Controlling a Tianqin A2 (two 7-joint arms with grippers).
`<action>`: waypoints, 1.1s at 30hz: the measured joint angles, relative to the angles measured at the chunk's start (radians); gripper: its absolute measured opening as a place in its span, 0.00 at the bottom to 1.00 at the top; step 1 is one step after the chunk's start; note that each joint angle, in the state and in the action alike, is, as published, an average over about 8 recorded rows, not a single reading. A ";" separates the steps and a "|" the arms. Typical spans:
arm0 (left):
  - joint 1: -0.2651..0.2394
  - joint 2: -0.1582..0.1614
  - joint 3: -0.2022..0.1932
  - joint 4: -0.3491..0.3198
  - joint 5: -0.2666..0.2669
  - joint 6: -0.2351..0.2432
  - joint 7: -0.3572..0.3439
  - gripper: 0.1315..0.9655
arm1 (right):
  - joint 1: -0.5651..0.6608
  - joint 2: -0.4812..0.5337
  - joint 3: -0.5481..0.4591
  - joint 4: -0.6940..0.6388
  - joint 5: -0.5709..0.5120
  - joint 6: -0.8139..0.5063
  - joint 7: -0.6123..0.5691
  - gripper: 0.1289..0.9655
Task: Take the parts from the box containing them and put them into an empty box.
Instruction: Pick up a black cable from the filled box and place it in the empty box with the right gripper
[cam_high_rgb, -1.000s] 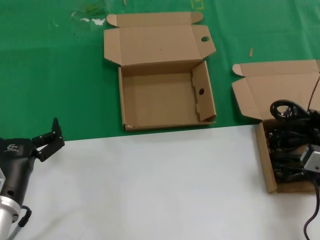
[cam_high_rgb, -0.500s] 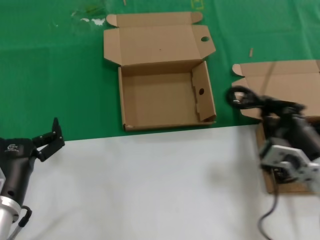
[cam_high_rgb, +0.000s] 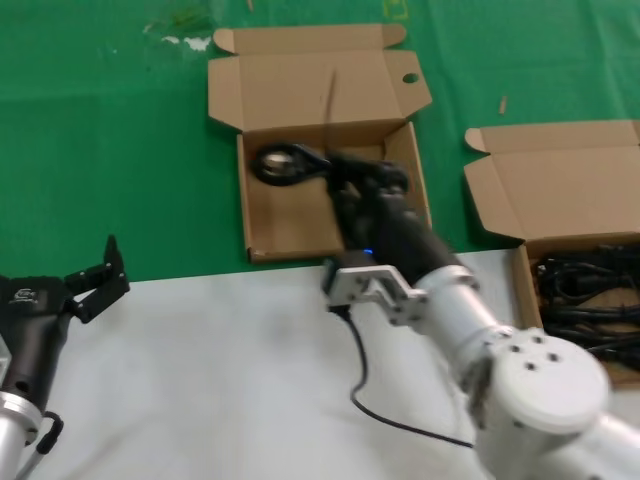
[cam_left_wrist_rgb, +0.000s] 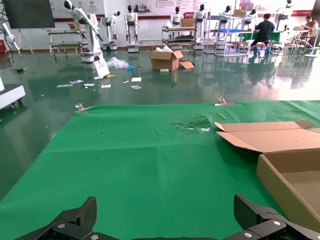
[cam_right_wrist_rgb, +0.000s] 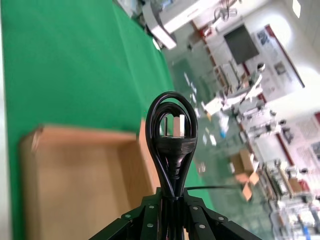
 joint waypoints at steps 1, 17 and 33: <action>0.000 0.000 0.000 0.000 0.000 0.000 0.000 1.00 | 0.015 -0.031 -0.004 -0.032 -0.023 -0.012 0.004 0.08; 0.000 0.000 0.000 0.000 0.000 0.000 0.000 1.00 | 0.079 -0.227 0.097 -0.333 -0.323 -0.124 0.101 0.08; 0.000 0.000 0.000 0.000 0.000 0.000 0.000 1.00 | 0.074 -0.234 0.119 -0.346 -0.325 -0.123 0.095 0.12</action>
